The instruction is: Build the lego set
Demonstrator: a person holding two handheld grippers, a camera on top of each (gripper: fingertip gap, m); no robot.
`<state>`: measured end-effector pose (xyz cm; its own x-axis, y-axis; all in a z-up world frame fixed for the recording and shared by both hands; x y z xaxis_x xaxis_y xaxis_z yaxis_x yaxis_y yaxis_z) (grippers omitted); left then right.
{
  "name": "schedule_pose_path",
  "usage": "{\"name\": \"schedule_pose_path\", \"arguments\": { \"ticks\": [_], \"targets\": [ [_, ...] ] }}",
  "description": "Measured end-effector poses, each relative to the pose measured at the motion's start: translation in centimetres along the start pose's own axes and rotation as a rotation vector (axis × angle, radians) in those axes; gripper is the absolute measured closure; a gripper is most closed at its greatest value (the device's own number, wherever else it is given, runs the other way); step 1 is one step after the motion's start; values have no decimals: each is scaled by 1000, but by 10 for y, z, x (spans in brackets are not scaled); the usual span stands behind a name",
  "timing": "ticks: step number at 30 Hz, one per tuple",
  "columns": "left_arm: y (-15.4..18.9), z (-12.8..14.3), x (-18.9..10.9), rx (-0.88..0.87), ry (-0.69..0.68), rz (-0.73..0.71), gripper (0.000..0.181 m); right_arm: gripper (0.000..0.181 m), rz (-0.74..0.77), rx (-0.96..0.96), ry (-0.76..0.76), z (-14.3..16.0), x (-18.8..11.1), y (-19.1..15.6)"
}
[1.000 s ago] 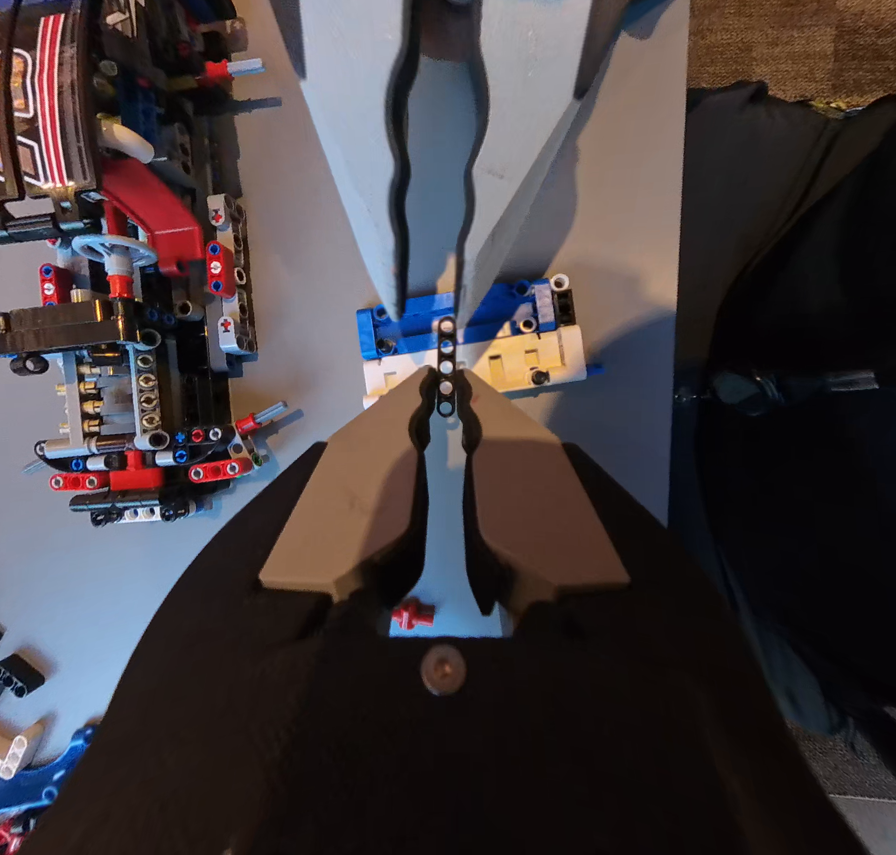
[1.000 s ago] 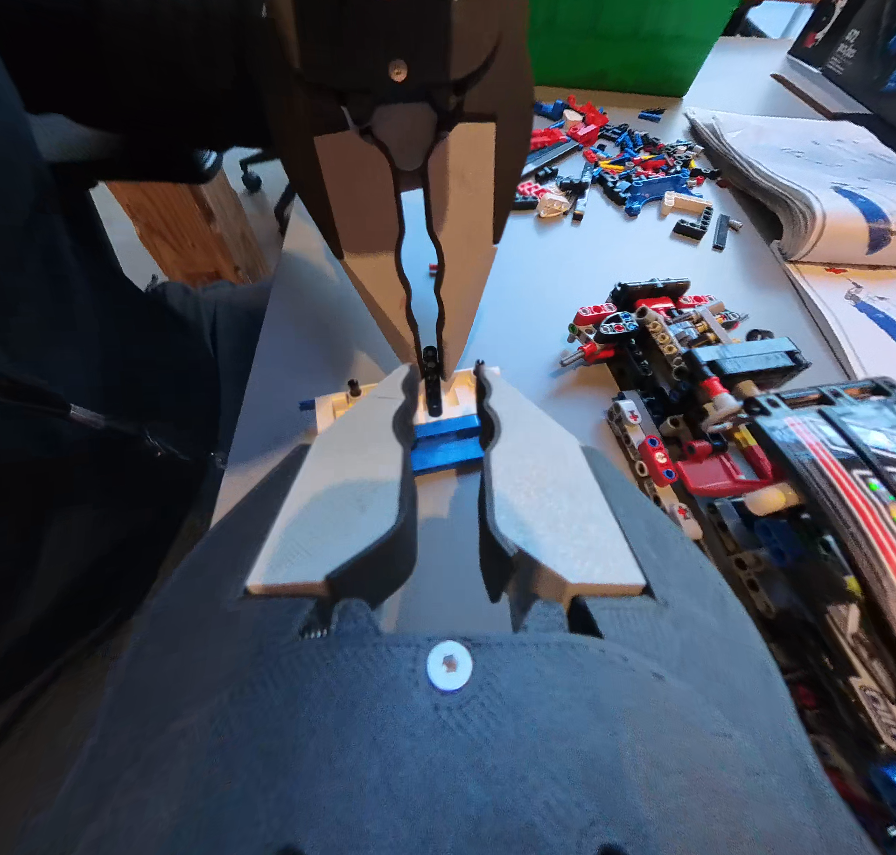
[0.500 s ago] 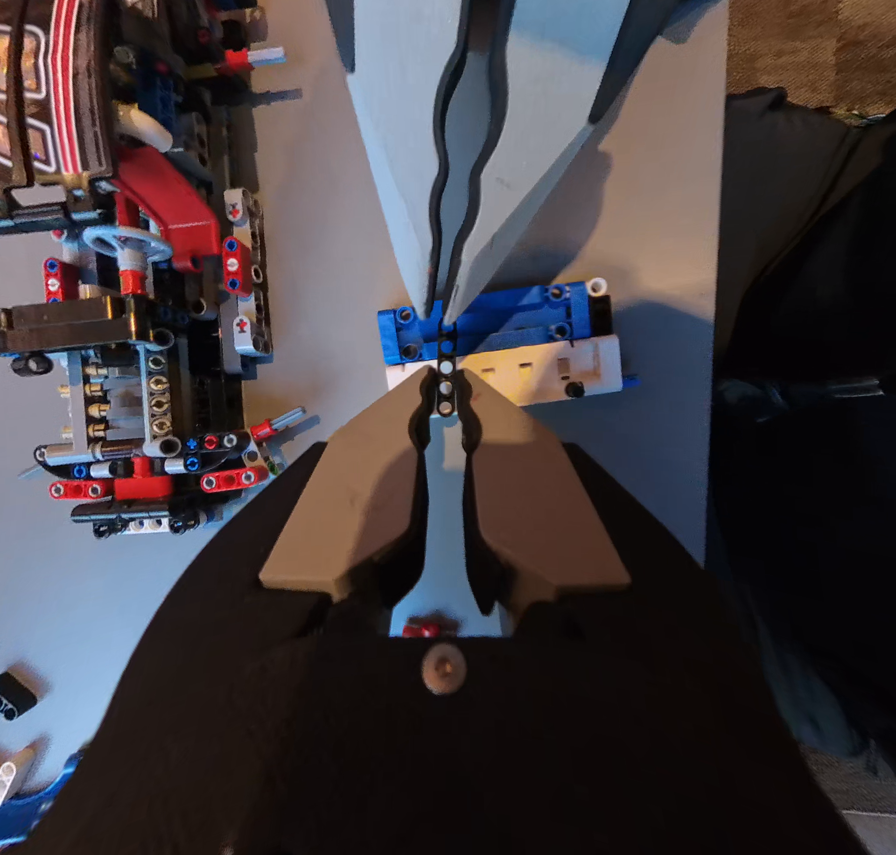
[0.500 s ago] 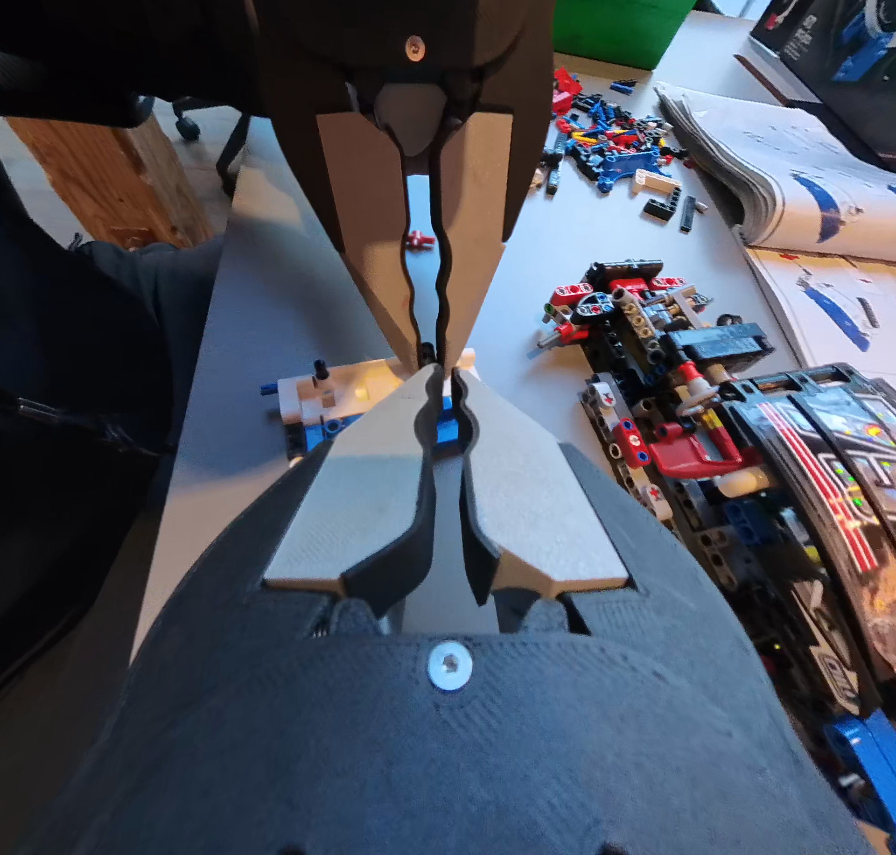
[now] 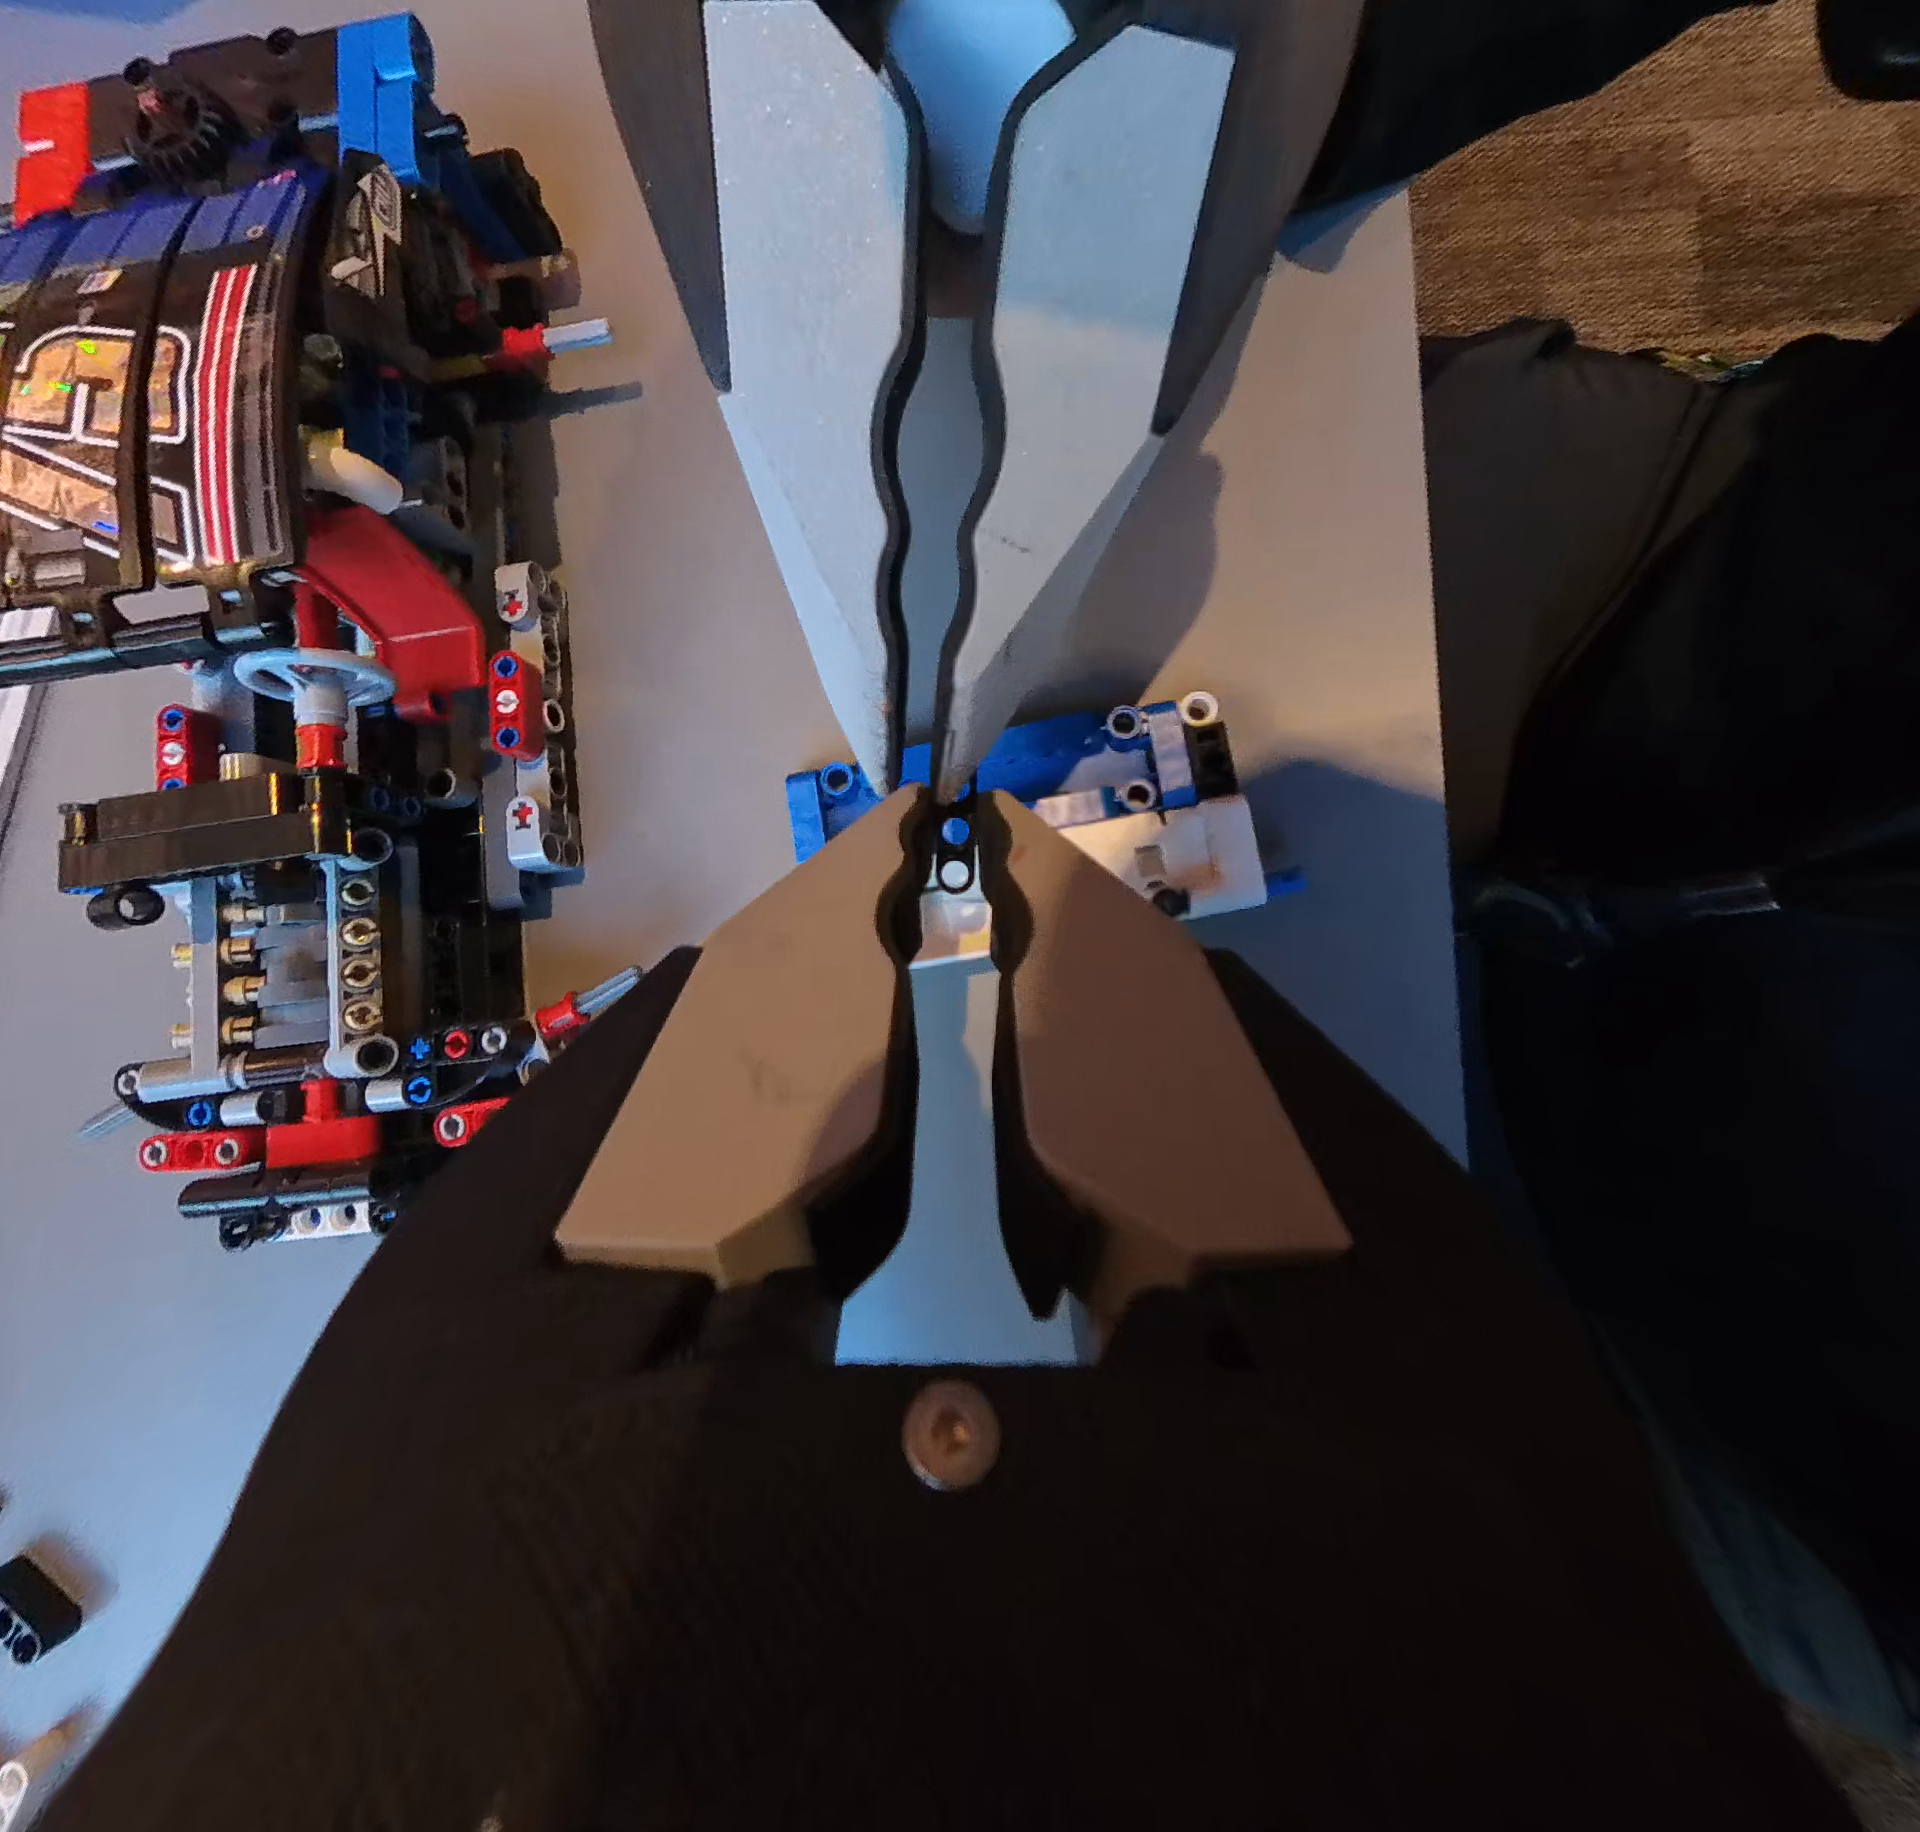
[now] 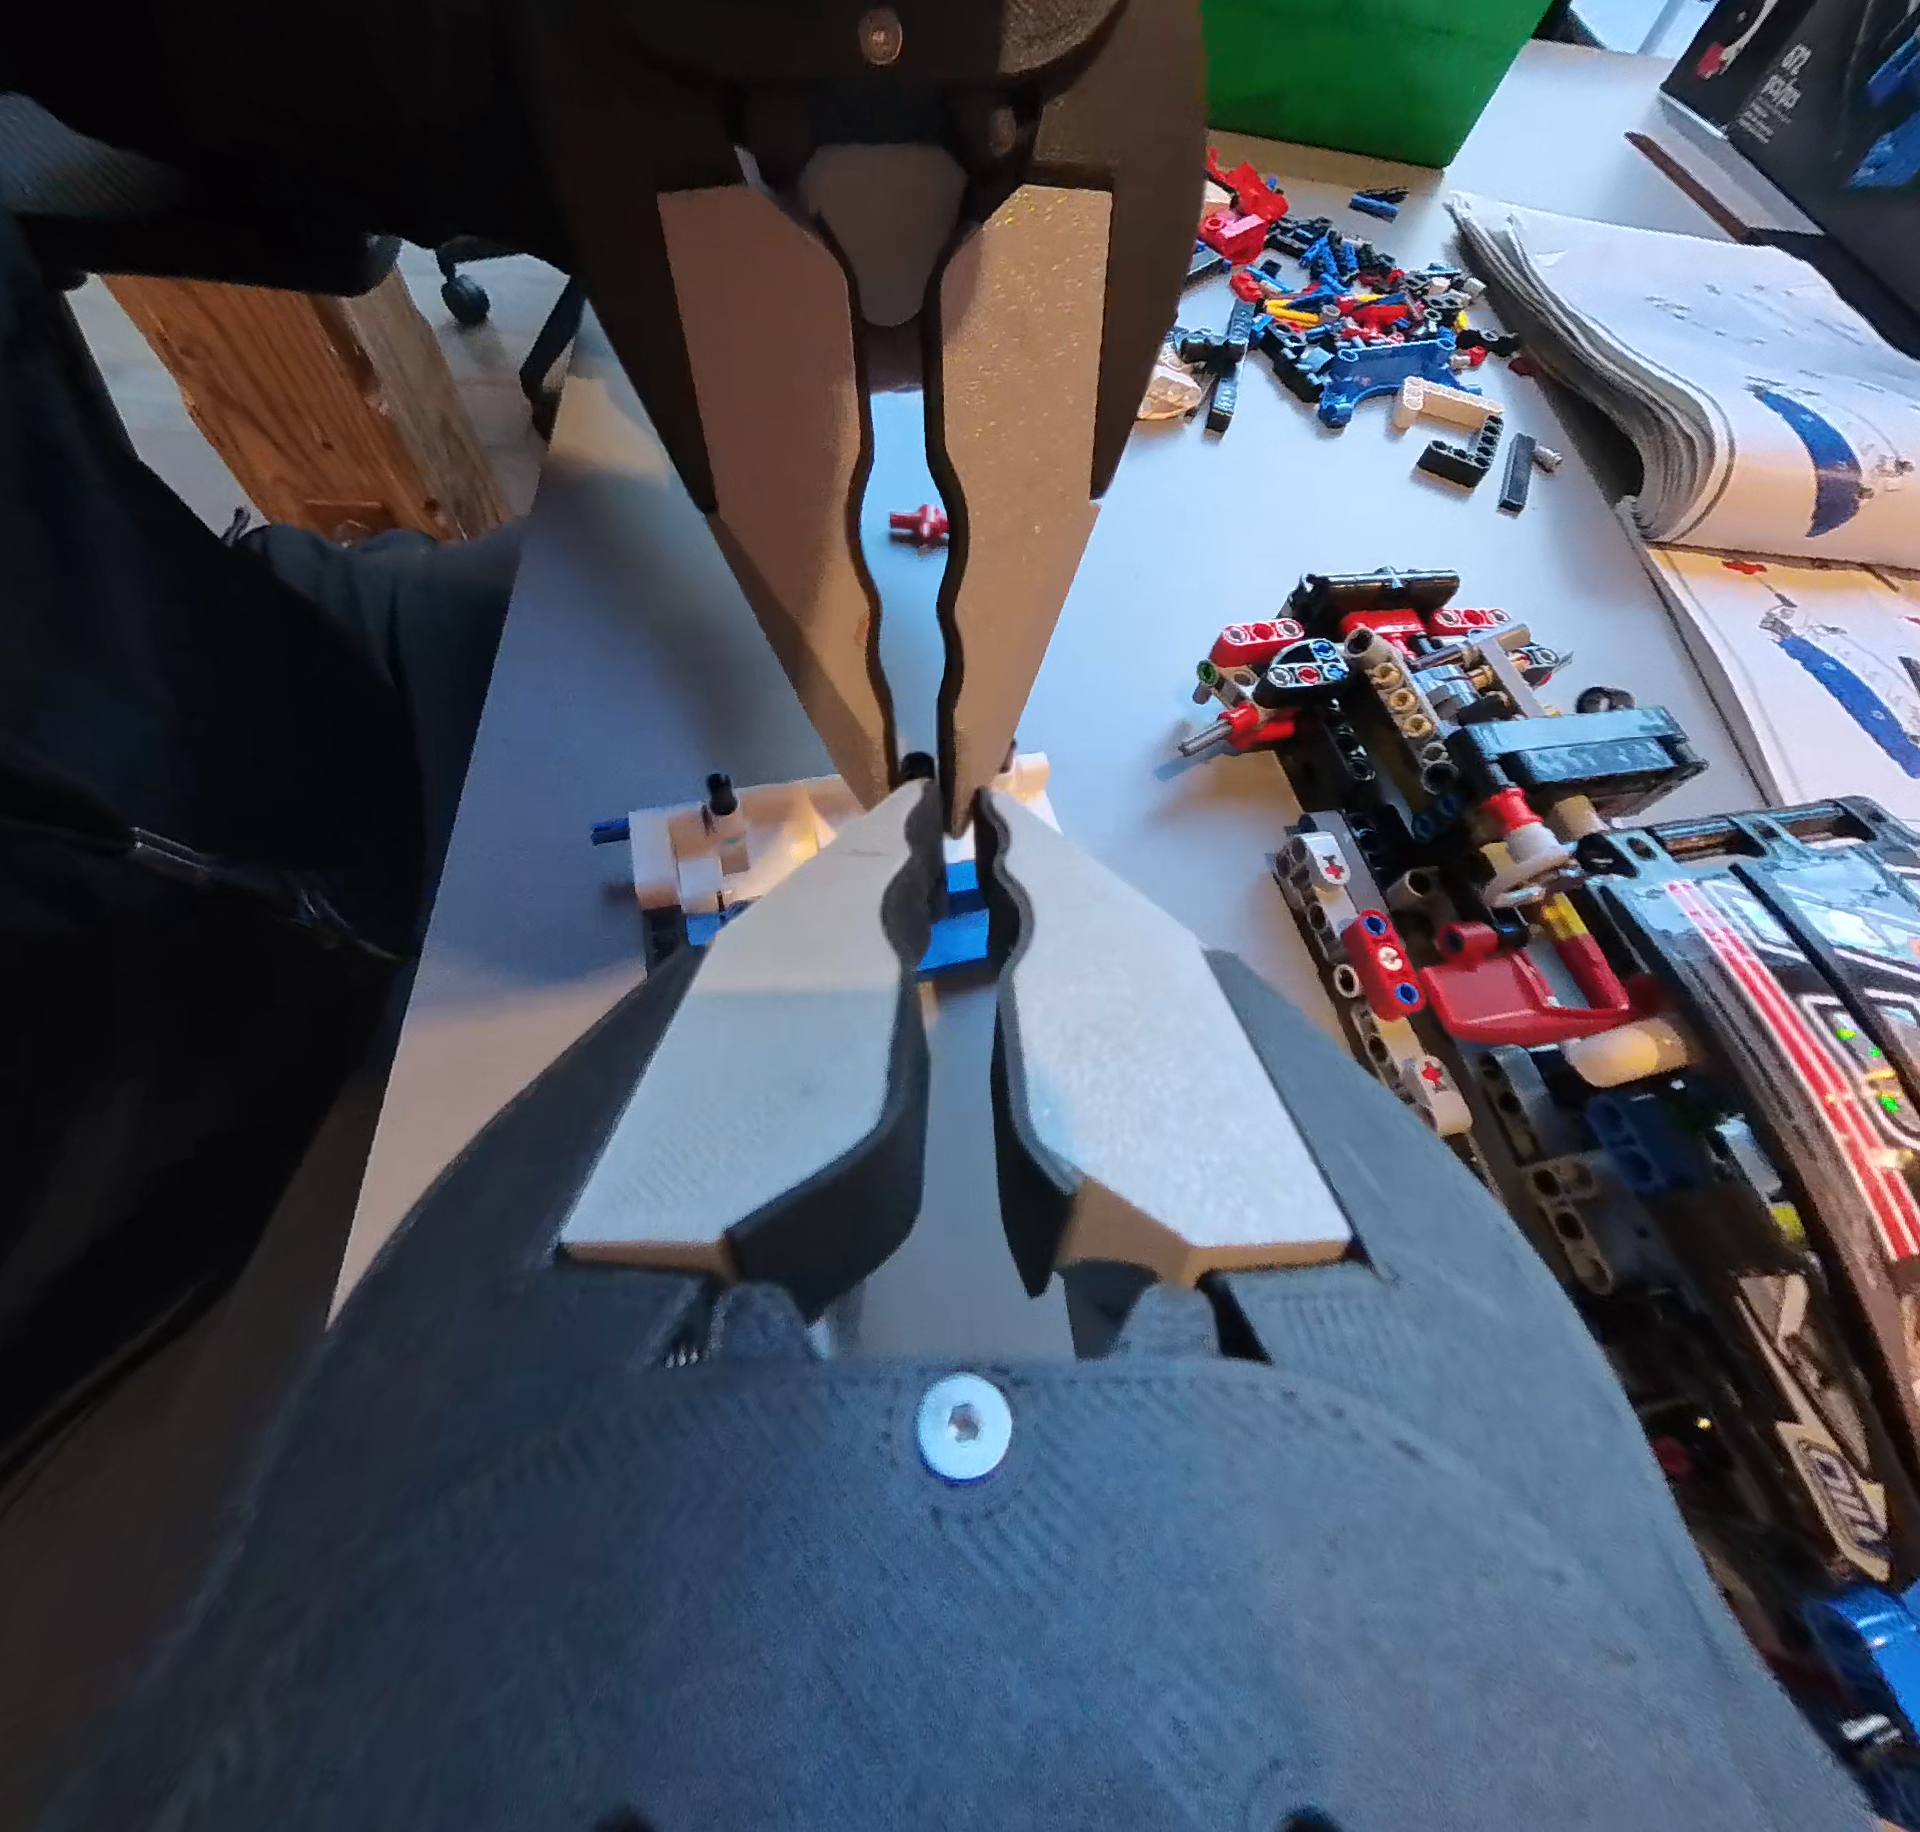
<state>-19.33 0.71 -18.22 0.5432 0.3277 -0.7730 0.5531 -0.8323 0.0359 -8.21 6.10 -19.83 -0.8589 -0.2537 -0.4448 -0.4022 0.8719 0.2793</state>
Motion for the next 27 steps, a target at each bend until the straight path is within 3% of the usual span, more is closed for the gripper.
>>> {"name": "schedule_pose_path", "arguments": {
  "ticks": [11,20,27],
  "targets": [
    [-7,1,-5,-33,19,-8,177,173,45,58,40,2,-6,7],
    [-5,1,-8,19,16,-25,177,169,-10,-21,17,0,-2,-2],
    [-1,1,-8,47,24,-21,177,175,-10,-34,-6,0,0,-4]
  ]
}}
Point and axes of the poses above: each gripper's, where its closed fingertips meet, x out along the fingers, z out of its underside, y = z × x across the jaws, the point moved 9 cm from there along -x, back along the fingers, and after that the axes turned 11 degrees about -x, right-handed, at the moved point
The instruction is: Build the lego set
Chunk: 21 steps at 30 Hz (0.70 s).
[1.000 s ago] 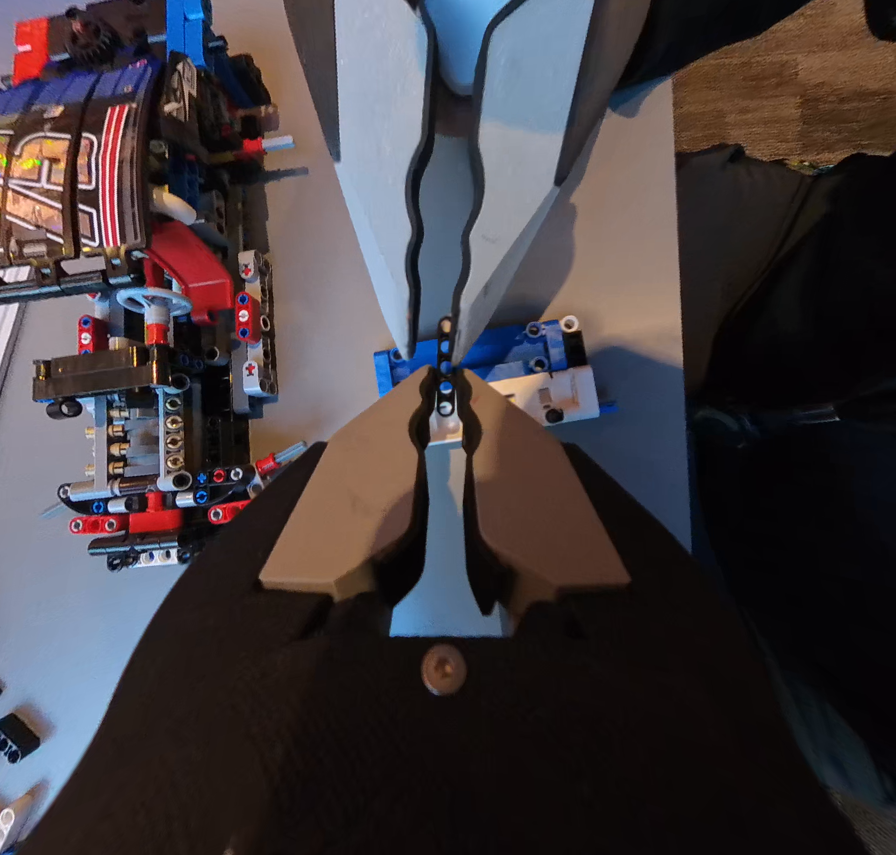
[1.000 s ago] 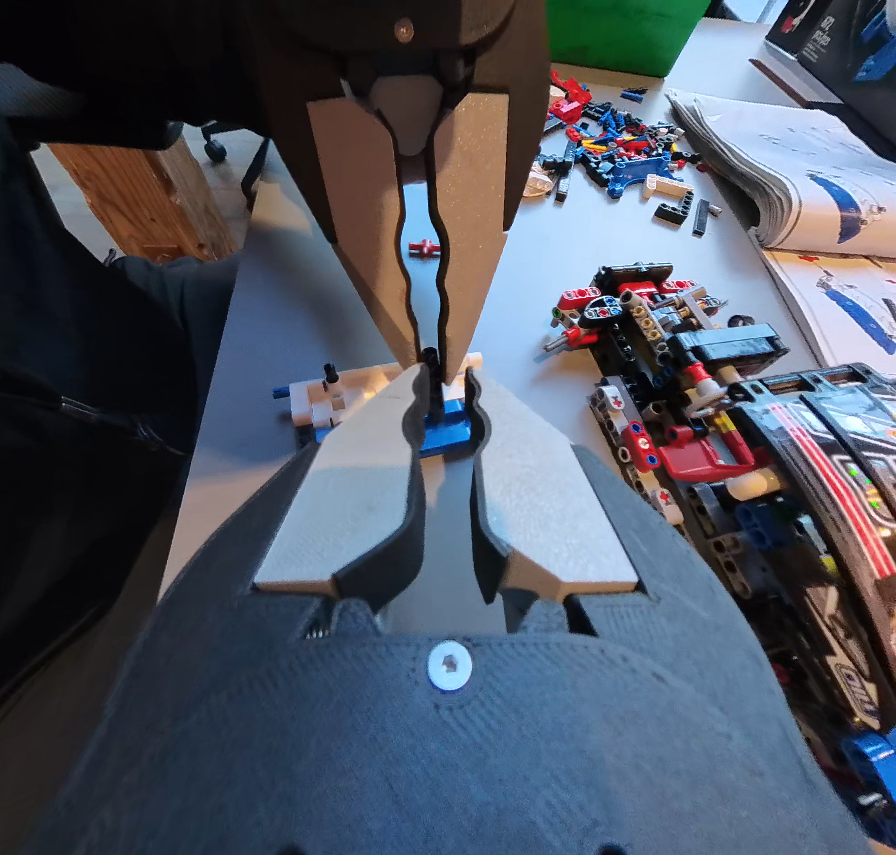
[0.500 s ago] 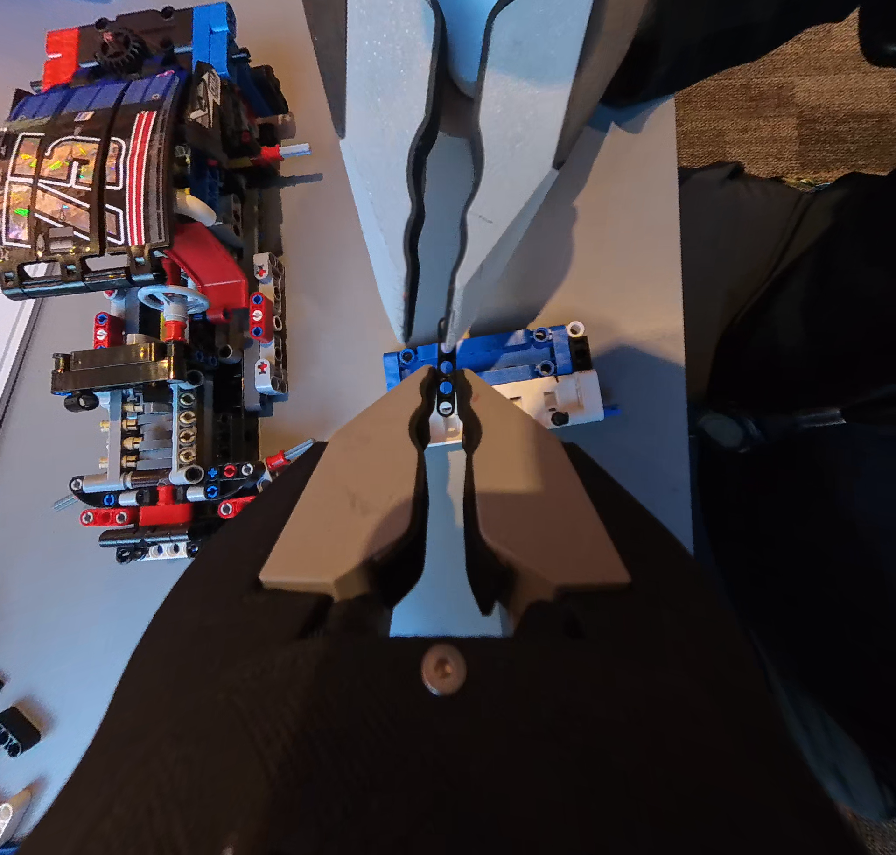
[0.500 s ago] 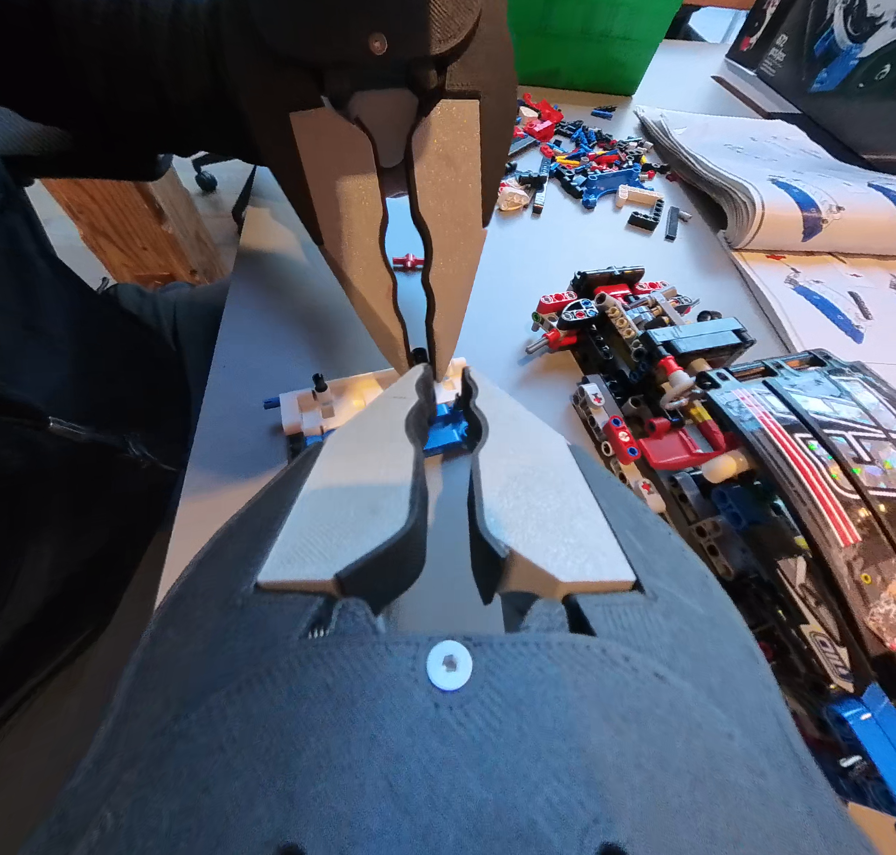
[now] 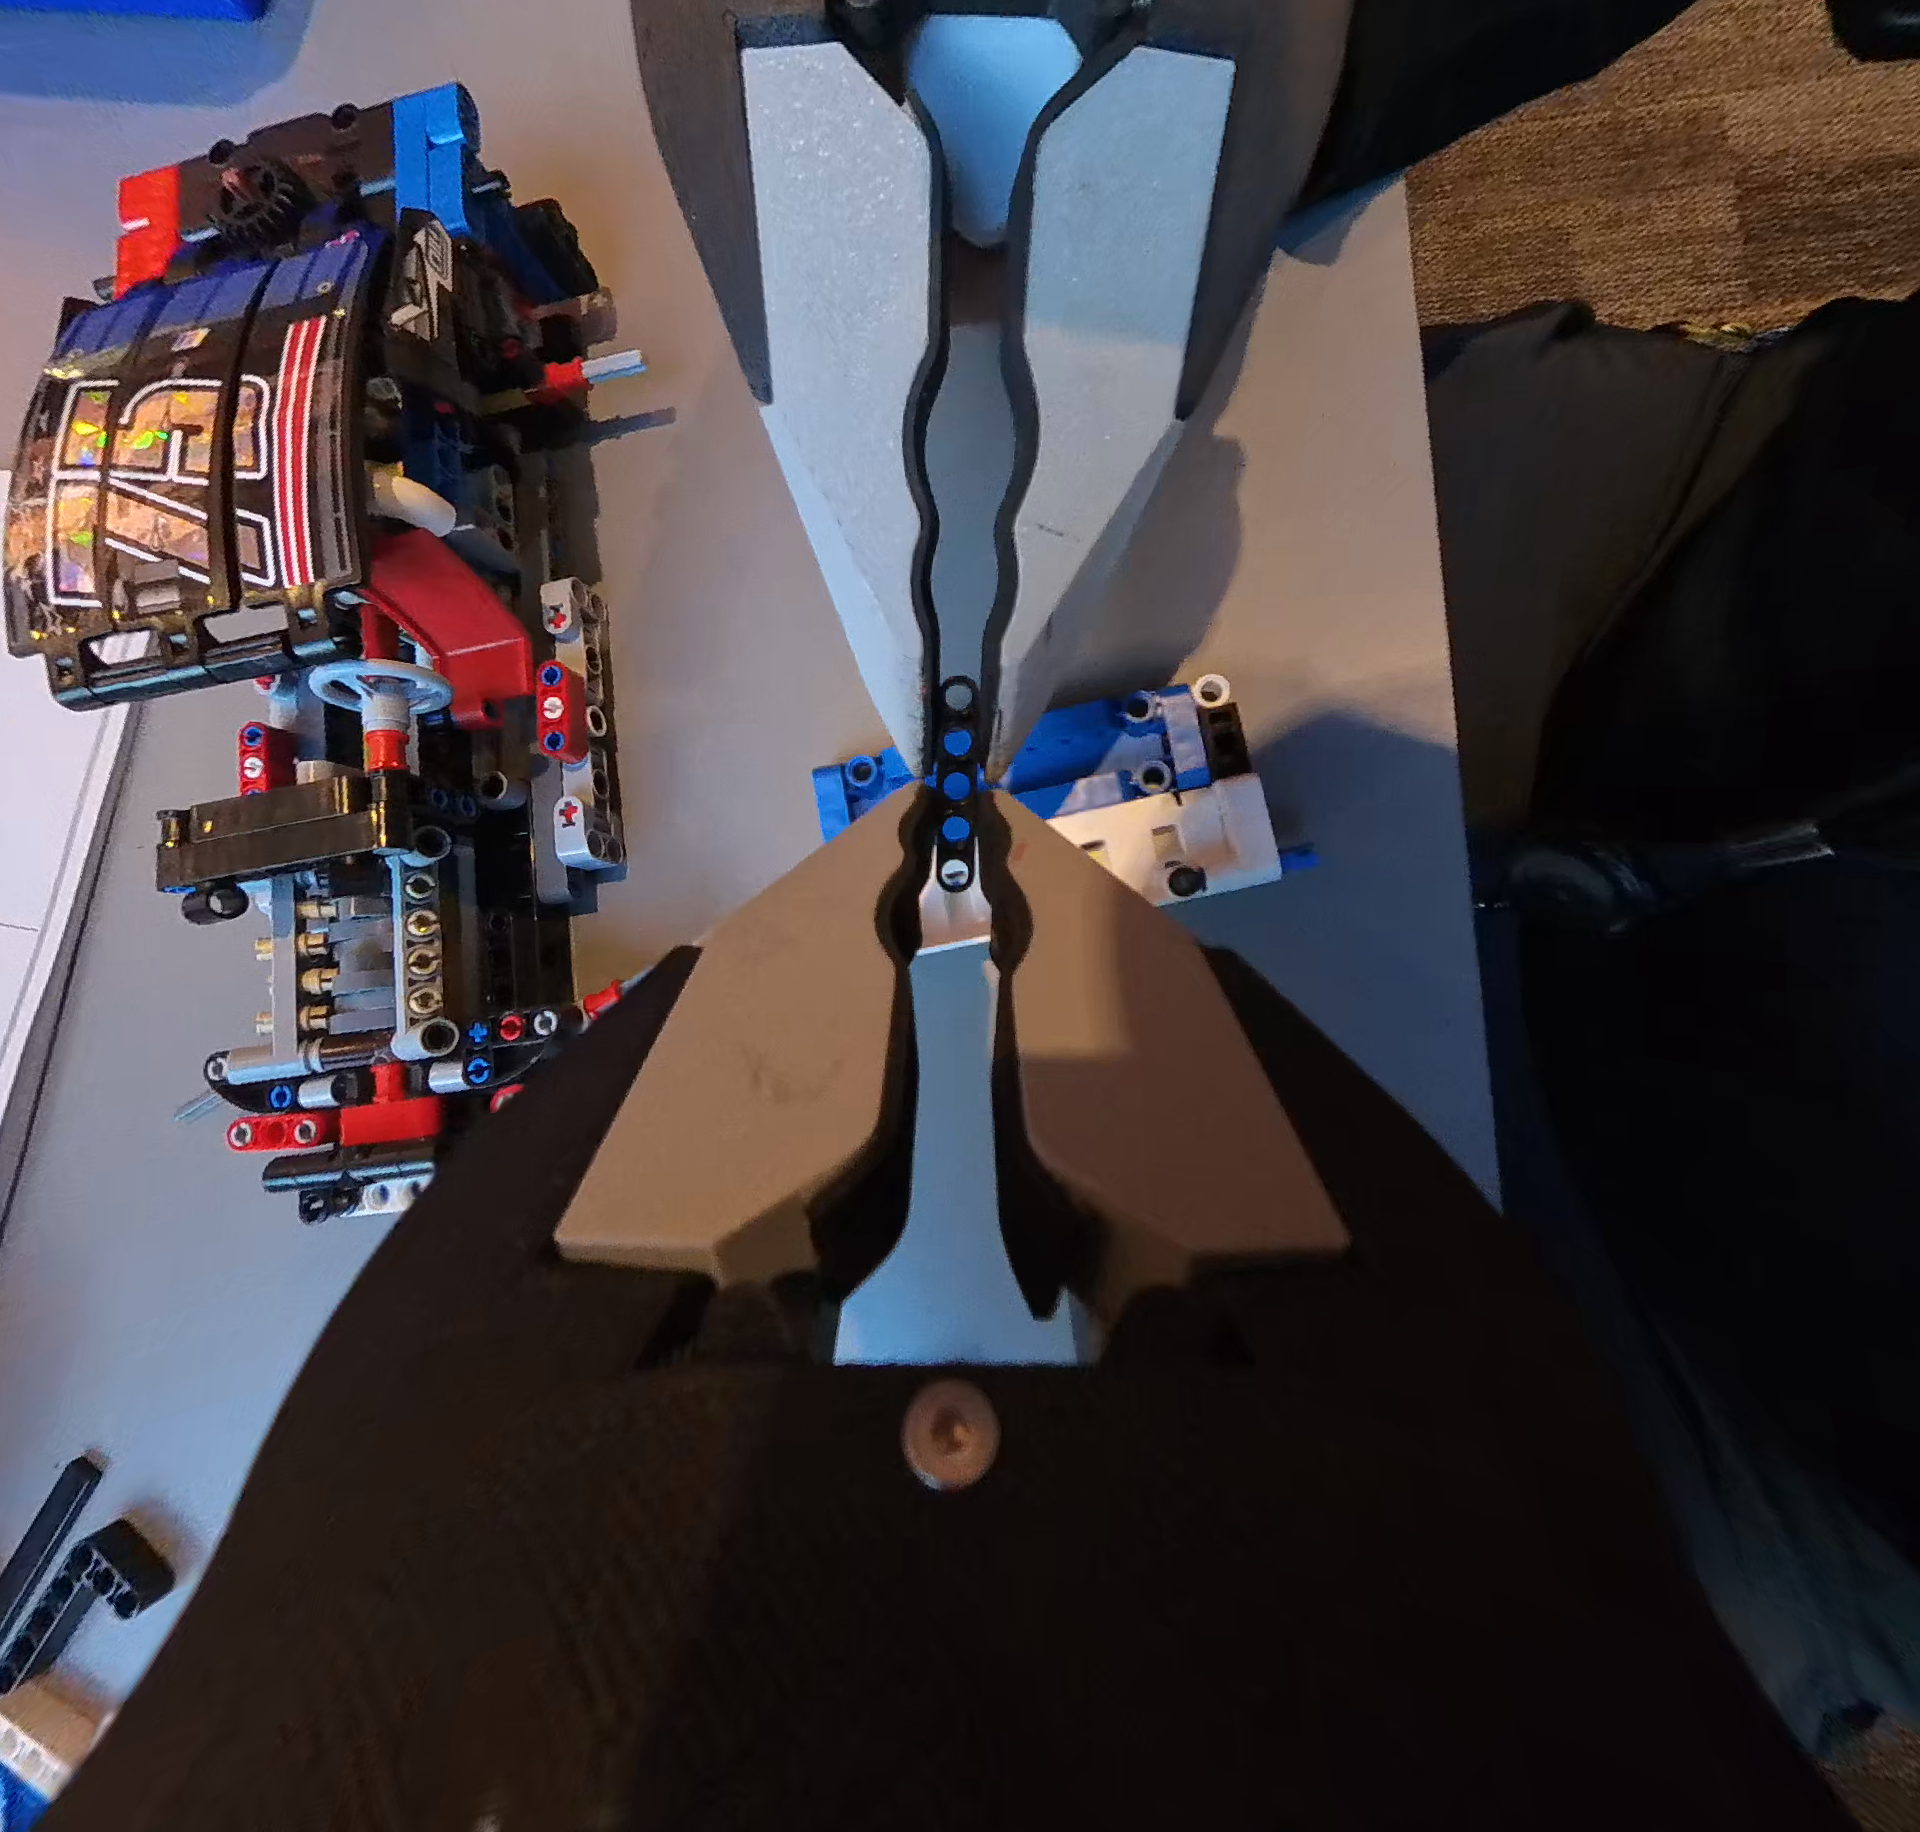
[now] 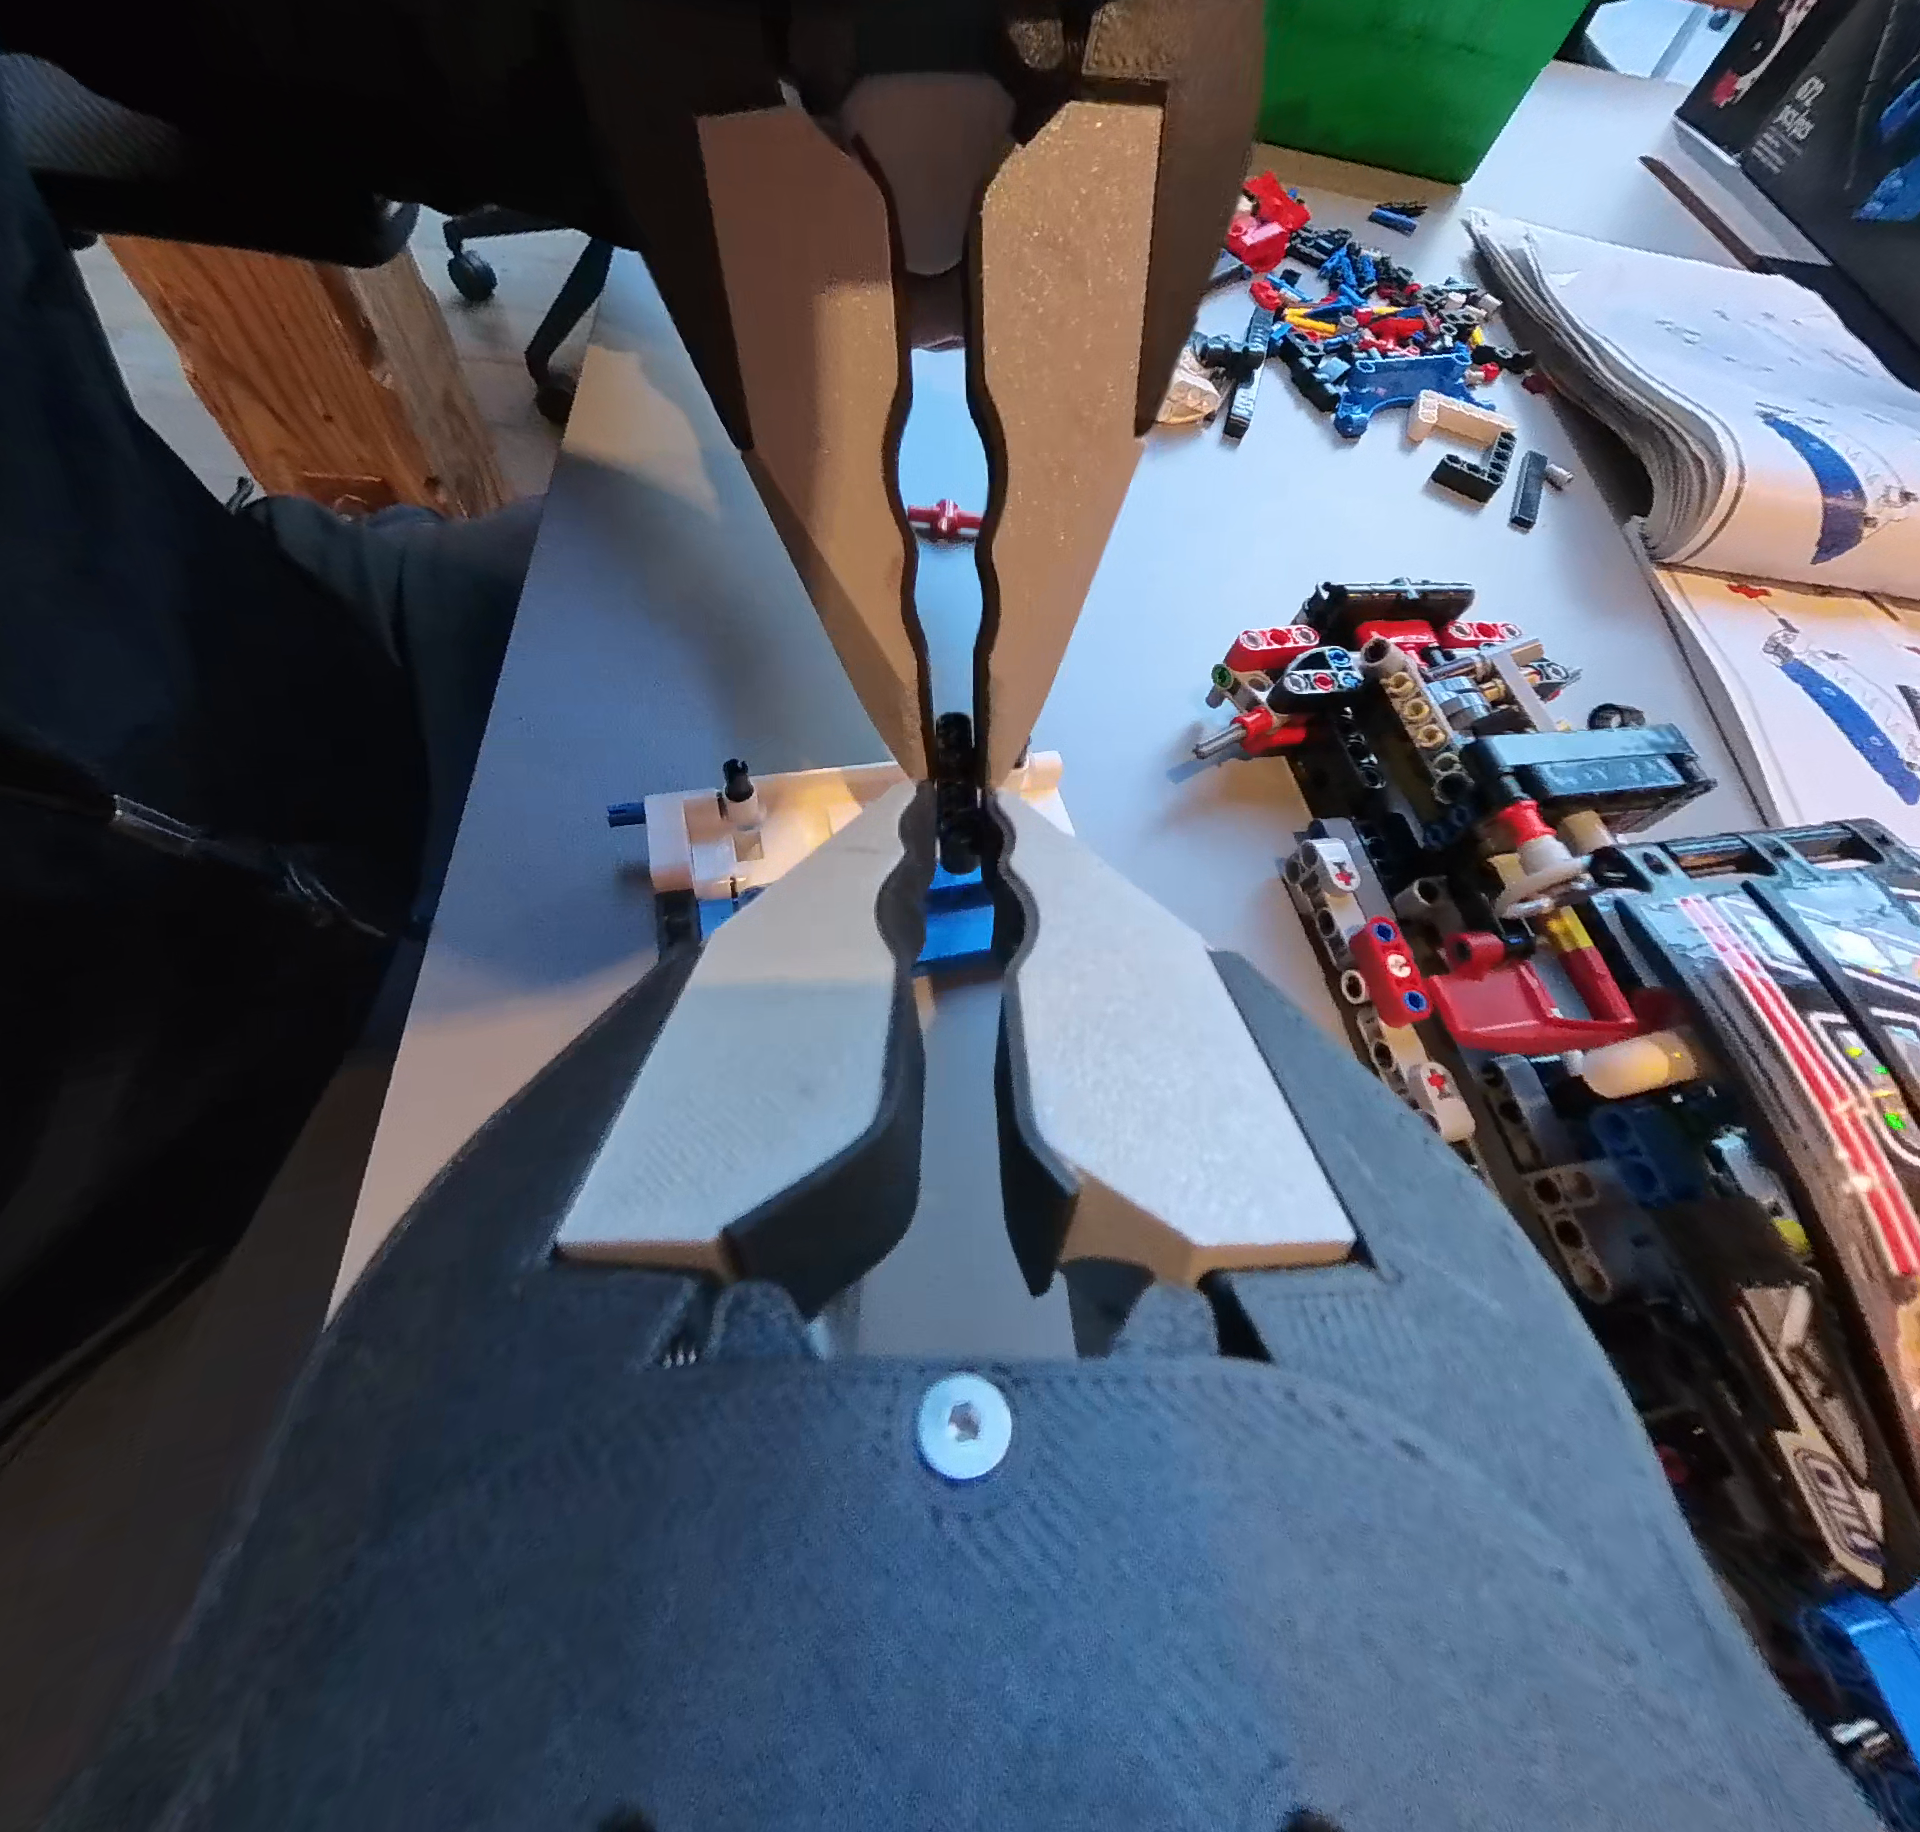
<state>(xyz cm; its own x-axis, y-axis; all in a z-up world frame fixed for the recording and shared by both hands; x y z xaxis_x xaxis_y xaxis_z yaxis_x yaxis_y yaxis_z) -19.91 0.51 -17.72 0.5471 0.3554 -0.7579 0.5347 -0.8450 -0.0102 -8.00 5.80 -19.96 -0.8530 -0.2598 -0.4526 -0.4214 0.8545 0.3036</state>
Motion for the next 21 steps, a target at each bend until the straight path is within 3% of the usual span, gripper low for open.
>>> {"name": "schedule_pose_path", "arguments": {
  "ticks": [4,21],
  "targets": [
    [-5,9,5,-40,-76,15,164,176,16,12,-7,1,-1,2],
    [-8,5,-1,-56,0,20,176,176,-3,42,-4,3,-2,4]
  ]
}}
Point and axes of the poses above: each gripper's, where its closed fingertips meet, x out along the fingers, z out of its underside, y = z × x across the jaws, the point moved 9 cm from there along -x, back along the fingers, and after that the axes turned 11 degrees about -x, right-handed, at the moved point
